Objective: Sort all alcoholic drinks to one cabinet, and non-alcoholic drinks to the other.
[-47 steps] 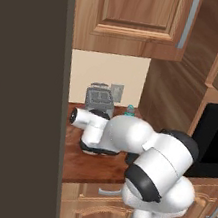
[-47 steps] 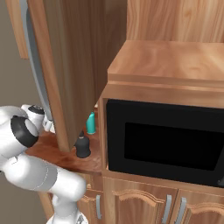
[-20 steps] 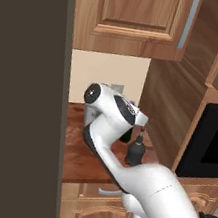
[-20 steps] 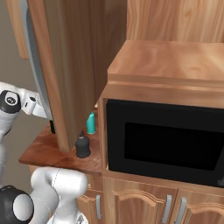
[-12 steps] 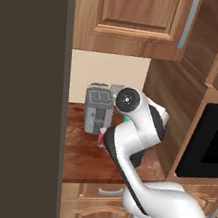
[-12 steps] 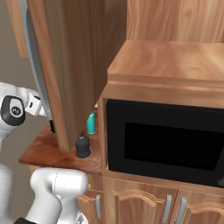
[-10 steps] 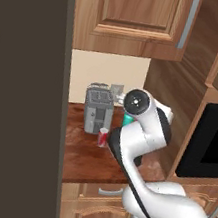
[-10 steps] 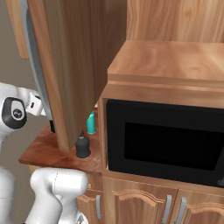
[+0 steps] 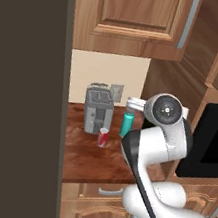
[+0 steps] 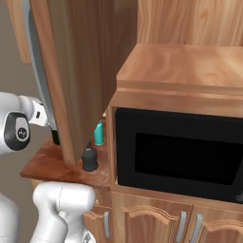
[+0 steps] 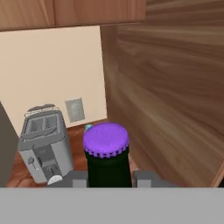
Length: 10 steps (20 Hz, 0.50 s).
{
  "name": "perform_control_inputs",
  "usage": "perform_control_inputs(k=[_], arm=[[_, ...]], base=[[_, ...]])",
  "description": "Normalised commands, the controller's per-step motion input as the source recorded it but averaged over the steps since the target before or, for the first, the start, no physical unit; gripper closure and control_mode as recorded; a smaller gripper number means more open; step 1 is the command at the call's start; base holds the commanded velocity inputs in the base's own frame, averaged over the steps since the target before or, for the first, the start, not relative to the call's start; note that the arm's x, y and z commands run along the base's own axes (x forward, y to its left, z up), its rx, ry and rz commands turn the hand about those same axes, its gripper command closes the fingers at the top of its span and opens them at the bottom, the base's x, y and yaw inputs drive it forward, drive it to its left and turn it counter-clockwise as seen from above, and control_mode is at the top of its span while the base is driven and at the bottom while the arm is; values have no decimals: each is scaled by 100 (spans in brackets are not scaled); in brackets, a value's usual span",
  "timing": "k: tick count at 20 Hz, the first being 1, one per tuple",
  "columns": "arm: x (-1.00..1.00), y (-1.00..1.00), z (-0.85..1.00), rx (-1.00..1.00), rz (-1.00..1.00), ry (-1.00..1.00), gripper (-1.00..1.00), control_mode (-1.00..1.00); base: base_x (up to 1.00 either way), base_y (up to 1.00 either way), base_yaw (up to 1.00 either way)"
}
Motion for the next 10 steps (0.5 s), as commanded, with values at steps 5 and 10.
perform_control_inputs(k=[5, 10], arm=[[-12, 0, 4, 0, 3, 0, 100, -100], [-5, 0, 0, 0, 0, 0, 100, -100]], base=[[0, 0, 0], [0, 0, 0]])
